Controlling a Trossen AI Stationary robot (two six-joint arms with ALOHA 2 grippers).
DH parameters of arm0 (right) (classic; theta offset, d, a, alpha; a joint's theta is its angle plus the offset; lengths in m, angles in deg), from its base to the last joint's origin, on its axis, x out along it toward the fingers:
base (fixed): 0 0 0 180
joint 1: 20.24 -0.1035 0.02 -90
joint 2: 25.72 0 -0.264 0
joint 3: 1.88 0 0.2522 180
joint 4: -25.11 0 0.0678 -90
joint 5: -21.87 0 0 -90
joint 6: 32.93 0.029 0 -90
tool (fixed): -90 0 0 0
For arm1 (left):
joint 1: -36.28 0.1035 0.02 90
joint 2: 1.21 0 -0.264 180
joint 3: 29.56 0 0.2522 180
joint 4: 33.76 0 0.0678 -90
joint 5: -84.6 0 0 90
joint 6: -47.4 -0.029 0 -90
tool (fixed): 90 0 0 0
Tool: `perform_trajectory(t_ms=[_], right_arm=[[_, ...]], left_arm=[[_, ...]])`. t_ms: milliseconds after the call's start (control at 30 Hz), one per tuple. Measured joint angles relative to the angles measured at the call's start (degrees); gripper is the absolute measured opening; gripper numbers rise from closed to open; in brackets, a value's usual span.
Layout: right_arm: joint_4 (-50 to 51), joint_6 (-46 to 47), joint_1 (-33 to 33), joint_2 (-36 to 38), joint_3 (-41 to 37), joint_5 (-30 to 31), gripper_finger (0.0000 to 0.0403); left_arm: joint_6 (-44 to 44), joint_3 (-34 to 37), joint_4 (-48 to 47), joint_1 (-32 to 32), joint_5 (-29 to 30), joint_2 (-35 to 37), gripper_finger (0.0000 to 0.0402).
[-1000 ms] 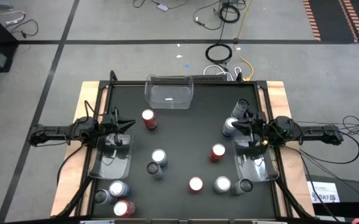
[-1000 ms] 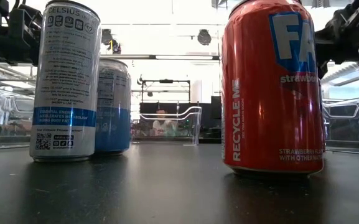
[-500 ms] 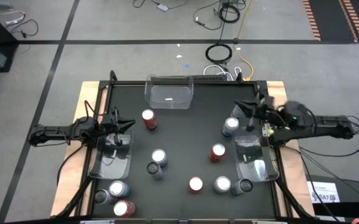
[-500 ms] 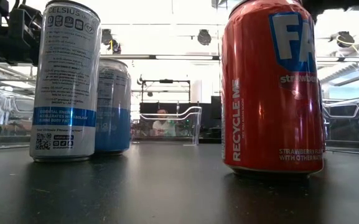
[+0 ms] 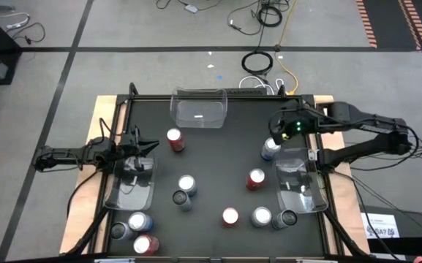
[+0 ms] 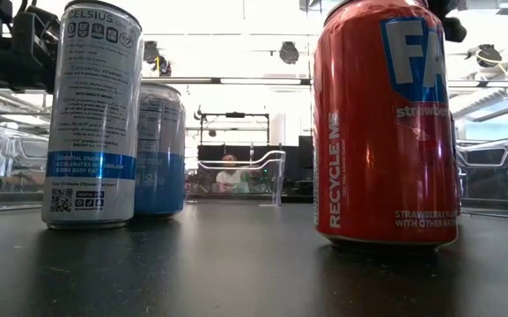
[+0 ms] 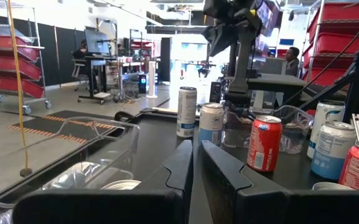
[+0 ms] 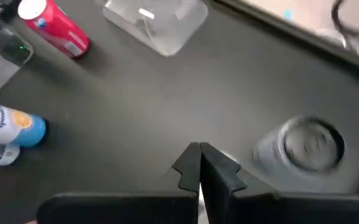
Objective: Sort soda cans
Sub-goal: Move the red soda can to the top center of the table
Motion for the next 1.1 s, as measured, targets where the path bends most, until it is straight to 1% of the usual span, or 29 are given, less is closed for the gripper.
perform_trajectory(t_ms=[67, 167, 300, 533, 633, 800, 1100], right_arm=[[1.65, 3.47, 0.02, -0.15, 1.58, -2.40, 0.0000], [3.78, 7.57, 0.00, -0.17, 1.97, -6.18, 0.0000], [8.47, 11.03, -0.02, 0.00, 1.93, -6.05, 0.0000], [9.82, 10.99, -0.02, -0.41, 1.93, -6.08, 0.0000], [11.01, 10.89, -0.02, -1.19, 1.93, -6.09, 0.0010], [11.24, 8.09, -0.15, -2.63, 1.93, -6.08, 0.0049], [12.53, 6.16, -1.04, -5.00, 1.93, -5.93, 0.0154]], left_arm=[[0.00, 0.02, 0.00, 0.00, 0.00, 0.00, 0.0042], [0.00, 0.02, 0.01, 0.02, -0.01, 0.00, 0.0042], [0.00, 0.00, 0.01, 0.01, 0.00, 0.00, 0.0042], [0.00, 0.00, -0.01, 0.02, 0.00, 0.00, 0.0042], [-0.01, 0.02, -0.01, 0.01, -0.01, 0.00, 0.0042], [0.00, 0.01, 0.00, 0.02, -0.01, 0.00, 0.0042], [0.00, 0.01, 0.00, 0.01, 0.00, 0.00, 0.0042]])
